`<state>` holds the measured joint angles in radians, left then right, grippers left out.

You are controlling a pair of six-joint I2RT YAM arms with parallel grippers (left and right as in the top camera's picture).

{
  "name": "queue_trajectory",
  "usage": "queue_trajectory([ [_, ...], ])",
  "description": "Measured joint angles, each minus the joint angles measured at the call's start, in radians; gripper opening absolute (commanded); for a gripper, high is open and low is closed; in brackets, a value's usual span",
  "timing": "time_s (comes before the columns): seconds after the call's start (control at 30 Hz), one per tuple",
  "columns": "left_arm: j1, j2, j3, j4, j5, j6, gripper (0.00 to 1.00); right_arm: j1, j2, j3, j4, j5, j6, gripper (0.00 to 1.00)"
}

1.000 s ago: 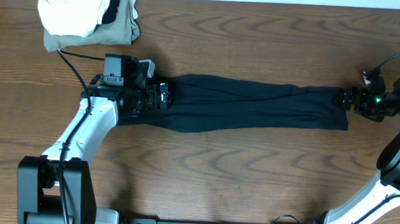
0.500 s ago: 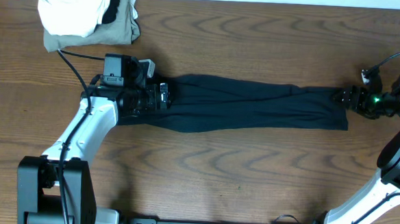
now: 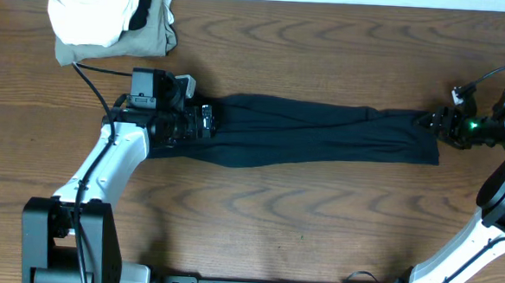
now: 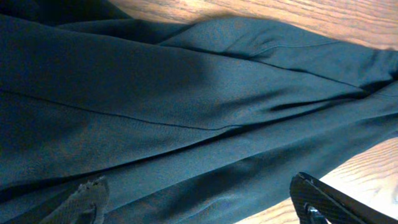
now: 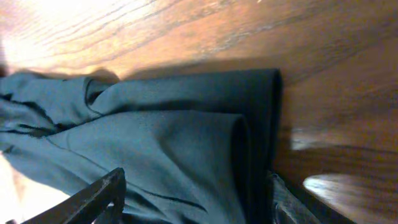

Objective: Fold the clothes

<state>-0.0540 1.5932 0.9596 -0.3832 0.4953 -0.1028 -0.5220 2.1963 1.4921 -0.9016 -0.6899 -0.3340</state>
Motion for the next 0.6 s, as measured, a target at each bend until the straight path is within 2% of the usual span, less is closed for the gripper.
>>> queue_trajectory([
  [0.17,0.0,0.0,0.0,0.0,0.0,0.0,0.95,0.0,0.004,-0.003,-0.016,-0.025,0.0,0.7],
  [0.3,0.0,0.0,0.0,0.0,0.0,0.0,0.95,0.0,0.008,-0.011,-0.021,-0.034,-0.003,0.59],
  [0.43,0.0,0.0,0.0,0.0,0.0,0.0,0.95,0.0,0.012,-0.016,-0.019,-0.035,-0.001,0.54],
  [0.53,0.0,0.0,0.0,0.0,0.0,0.0,0.95,0.0,0.014,-0.016,-0.015,-0.027,0.005,0.44],
  [0.6,0.0,0.0,0.0,0.001,0.0,0.0,0.95,0.0,0.016,-0.018,-0.012,-0.023,0.01,0.3],
])
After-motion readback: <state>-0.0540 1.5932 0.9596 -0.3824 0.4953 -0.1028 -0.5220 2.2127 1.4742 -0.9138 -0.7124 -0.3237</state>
